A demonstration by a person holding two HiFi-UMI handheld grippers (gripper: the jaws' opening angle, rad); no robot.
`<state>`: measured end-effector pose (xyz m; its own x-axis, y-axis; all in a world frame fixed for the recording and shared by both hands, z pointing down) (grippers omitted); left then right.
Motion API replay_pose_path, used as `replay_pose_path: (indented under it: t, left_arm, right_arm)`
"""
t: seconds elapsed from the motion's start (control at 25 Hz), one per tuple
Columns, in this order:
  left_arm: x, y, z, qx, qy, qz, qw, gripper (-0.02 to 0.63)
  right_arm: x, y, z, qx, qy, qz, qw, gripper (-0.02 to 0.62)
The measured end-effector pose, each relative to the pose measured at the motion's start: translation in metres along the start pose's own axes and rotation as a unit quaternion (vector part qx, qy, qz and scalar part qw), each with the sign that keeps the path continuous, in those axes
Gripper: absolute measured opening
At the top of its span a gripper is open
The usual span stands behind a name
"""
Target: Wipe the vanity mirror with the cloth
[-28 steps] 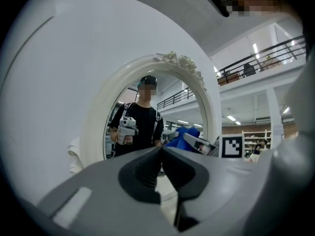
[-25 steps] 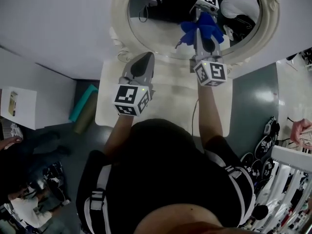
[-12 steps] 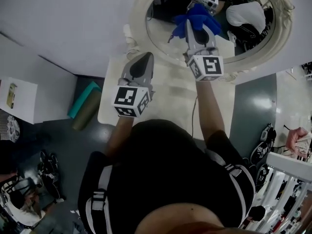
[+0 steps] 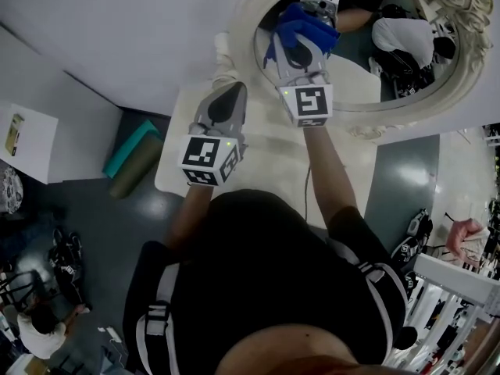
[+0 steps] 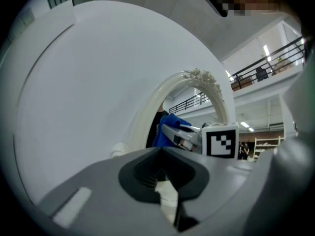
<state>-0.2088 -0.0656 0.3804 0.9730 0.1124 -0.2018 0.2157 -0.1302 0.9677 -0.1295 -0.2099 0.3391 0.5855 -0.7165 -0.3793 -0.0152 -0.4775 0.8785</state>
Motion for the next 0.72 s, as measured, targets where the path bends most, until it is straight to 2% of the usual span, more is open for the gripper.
replay_pose_path:
  t: [0.24,0.56,0.72]
  left_arm:
    - [-0.009,0.003,-0.005,0.001,-0.008,-0.003,1.0000,0.008]
    - [-0.014,-0.001,-0.007,0.000,-0.015,0.000,0.9999,0.008]
    - [-0.009,0.000,-0.008,-0.001,-0.009,0.001,1.0000,0.008]
  right_arm:
    - [-0.035,0.023,0.016,-0.025,-0.034,-0.009,0.999,0.030]
    - [-0.036,0.024,0.017,-0.003,-0.022,0.014,1.000,0.029]
    - [-0.031,0.021,0.006,0.016,-0.011,0.061,0.998,0.029]
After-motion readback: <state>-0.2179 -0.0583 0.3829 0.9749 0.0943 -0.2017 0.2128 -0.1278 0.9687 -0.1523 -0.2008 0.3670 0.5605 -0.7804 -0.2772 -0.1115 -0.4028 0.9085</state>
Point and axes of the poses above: the fingertips, and each gripper's own axes: z forward along the fingers, x to its right, y out of its underside, the point moved 6 cm from there along -z, backward along the fingers, and after that the axes turned 9 degrees about x, right-handed, at the moved point
